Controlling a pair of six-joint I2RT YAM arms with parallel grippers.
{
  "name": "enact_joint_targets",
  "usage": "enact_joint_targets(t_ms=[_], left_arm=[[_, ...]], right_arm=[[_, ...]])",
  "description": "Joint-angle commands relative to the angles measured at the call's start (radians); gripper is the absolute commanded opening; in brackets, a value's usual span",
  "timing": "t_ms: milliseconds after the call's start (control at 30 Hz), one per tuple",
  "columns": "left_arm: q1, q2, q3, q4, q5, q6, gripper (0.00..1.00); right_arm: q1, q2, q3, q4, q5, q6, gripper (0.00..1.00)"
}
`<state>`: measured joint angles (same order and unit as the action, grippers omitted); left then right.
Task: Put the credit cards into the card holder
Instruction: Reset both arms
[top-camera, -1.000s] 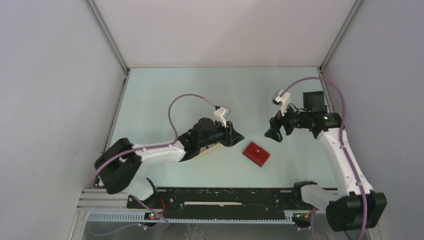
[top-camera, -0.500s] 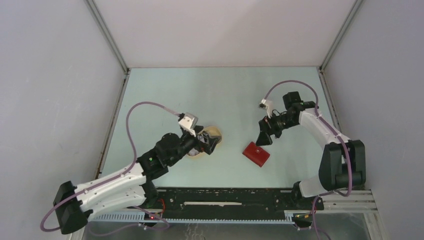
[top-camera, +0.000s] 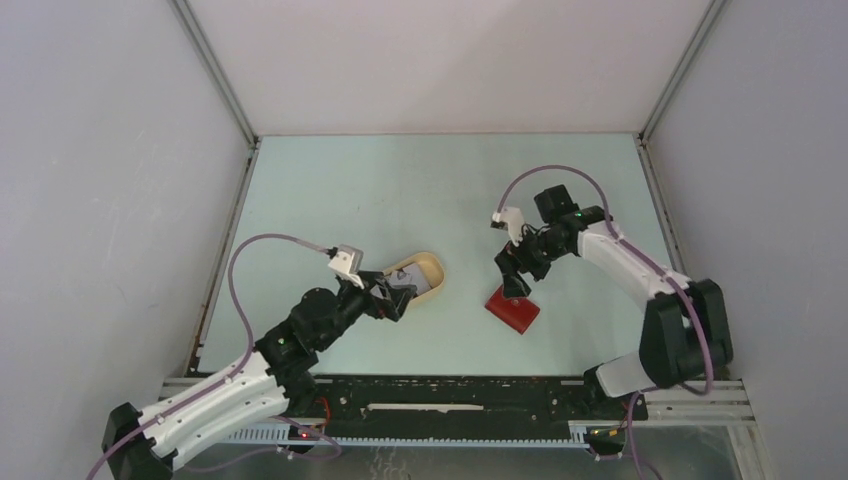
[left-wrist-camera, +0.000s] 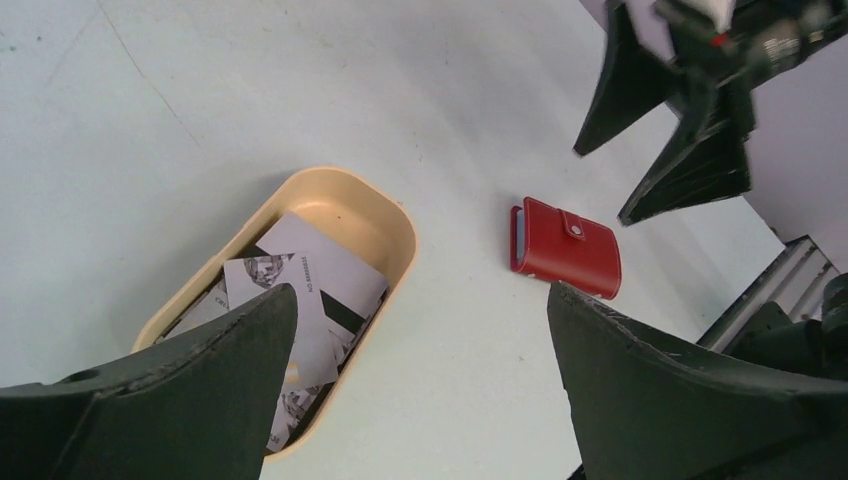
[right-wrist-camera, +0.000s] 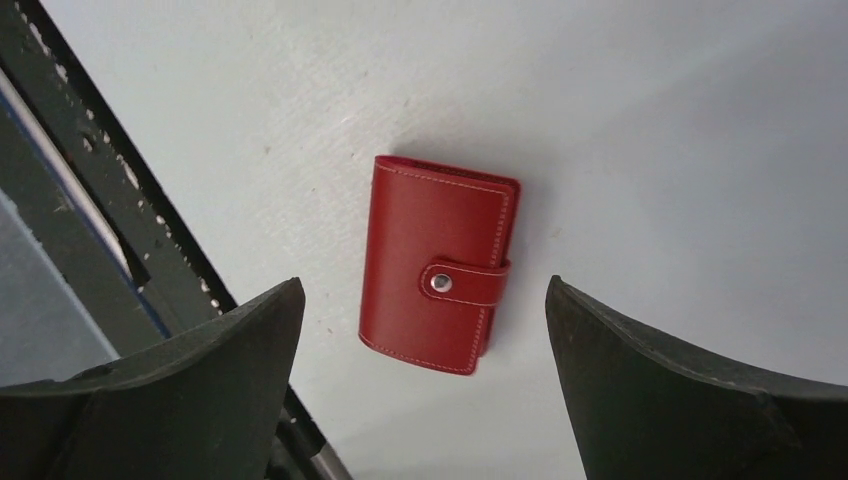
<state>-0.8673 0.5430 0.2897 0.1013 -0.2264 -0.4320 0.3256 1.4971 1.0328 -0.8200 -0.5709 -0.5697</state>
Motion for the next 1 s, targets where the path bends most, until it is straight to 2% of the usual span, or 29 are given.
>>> enact_joint_targets(t_ms=[0, 100, 167, 267, 433, 567, 733, 967], left_arm=[[0.062, 0.003, 0.024, -0.010, 0.104, -0.057, 1.00], [0.187, -0.014, 0.104, -0.042, 0.230, -0.085, 1.00], [0.289, -0.016, 0.168, -0.055, 0.361, -0.107, 1.00], [0.416, 0.027, 0.308, -0.143, 0.471, -0.104, 1.00], [0.576, 0.089, 0.482, -0.317, 0.620, -0.069, 1.00], [0.599, 0.079, 0.584, -0.451, 0.607, 0.025, 1.00], [0.599, 0.032, 0.634, -0.552, 0.563, 0.104, 1.00], [0.599, -0.006, 0.644, -0.608, 0.532, 0.171, 1.00]], right_arm=[[-0.019, -0.202, 0.011, 0.089, 0.057, 0.023, 1.00], [-0.106, -0.326, 0.013, 0.174, 0.061, 0.140, 1.00], [-0.185, -0.407, 0.013, 0.236, 0.008, 0.217, 1.00], [-0.301, -0.523, 0.020, 0.318, -0.067, 0.324, 1.00], [-0.375, -0.564, 0.141, 0.242, -0.124, 0.348, 1.00], [-0.387, -0.582, 0.176, 0.243, -0.183, 0.447, 1.00], [-0.401, -0.594, 0.193, 0.272, -0.161, 0.590, 1.00], [-0.434, -0.595, 0.191, 0.278, -0.230, 0.588, 1.00]])
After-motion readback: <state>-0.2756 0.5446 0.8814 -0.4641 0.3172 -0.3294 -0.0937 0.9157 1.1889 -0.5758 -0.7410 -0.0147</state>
